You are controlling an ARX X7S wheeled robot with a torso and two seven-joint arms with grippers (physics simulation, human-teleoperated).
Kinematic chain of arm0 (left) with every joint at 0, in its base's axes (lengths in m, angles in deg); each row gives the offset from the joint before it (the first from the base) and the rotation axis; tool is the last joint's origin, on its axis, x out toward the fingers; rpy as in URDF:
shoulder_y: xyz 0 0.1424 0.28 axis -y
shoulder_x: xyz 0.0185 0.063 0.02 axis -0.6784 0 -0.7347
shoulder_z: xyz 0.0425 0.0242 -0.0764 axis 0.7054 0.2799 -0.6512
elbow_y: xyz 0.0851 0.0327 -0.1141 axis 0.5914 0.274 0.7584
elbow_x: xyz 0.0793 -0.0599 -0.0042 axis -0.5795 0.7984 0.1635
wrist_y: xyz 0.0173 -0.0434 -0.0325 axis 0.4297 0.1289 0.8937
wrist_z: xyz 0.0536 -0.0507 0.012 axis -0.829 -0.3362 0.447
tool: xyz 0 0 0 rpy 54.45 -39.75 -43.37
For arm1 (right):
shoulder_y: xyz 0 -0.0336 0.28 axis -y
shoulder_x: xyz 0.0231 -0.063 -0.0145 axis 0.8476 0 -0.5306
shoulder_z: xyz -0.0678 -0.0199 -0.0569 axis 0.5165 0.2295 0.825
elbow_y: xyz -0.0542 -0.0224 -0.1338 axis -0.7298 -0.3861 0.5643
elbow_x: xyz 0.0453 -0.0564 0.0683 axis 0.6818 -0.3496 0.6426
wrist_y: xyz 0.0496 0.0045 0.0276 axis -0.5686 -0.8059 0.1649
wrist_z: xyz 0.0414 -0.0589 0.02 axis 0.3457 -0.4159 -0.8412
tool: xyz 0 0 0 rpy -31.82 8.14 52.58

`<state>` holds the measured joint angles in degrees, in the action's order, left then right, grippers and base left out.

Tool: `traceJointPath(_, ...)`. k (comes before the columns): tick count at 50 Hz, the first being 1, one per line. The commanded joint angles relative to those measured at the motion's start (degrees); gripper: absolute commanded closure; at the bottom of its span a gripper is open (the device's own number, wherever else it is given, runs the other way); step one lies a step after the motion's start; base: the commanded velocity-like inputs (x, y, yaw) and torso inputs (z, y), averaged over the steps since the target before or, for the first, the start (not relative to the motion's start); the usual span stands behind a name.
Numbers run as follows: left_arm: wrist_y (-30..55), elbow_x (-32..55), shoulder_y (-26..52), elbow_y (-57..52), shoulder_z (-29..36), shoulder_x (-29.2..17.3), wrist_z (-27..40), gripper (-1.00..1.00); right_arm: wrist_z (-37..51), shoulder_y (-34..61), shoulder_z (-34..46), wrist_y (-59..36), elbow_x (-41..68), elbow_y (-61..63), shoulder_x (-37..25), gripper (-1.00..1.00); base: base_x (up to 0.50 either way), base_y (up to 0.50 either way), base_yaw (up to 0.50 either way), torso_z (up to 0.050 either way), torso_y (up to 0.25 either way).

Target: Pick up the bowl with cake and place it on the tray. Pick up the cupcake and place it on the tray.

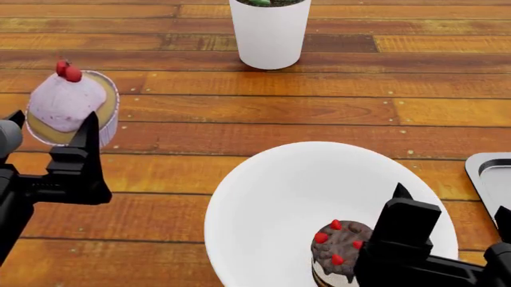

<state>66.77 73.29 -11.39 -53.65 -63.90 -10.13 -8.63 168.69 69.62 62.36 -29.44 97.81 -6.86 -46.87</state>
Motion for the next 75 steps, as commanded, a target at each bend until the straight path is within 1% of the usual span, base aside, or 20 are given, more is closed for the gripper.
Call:
traceJointPath(1,-0.85,1.28,0.11,0.01,0.24,0.19,1.12,1.00,-0.06,-0.70,-0.97,0.01,-0.26,0.01,-1.64,-1.00,0.00,0.00,0.00,0.000,0.000)
traceJointPath(15,-0.22,2.89,-0.02,-0.94,-0.24,-0.41,2.29,1.00,-0.82,-10.99,-7.89,-1.27,-5.36,-2.04,-1.94,-1.00,0.00,0.00,0.00,0.000,0.000)
traceJointPath(22,0.15,4.31,-0.25,-1.74,-0.82,-0.74,3.19,1.00,-1.69,-14.20,-8.75,-1.69,-7.09,-3.04,-0.66,-1.00,0.00,0.00,0.00,0.000,0.000)
traceJointPath(45,0.67,6.44,-0.57,-2.97,-1.01,-1.26,4.73,1.00,-6.52,-17.07,-5.48,-3.48,-14.15,-8.76,3.43,-1.00,0.00,0.00,0.00,0.000,0.000)
traceJointPath(65,0.50,7.15,-0.65,-3.53,-0.53,-0.90,5.70,1.00,-8.54,-13.85,-0.11,-4.76,-16.15,-11.73,5.68,-1.00,0.00,0.00,0.00,0.000,0.000)
traceJointPath(75,0.46,7.38,-0.24,-3.36,-0.36,-0.97,5.80,1.00,-11.85,-16.77,-0.52,-4.80,-20.02,-14.60,7.07,-1.00,0.00,0.00,0.00,0.000,0.000)
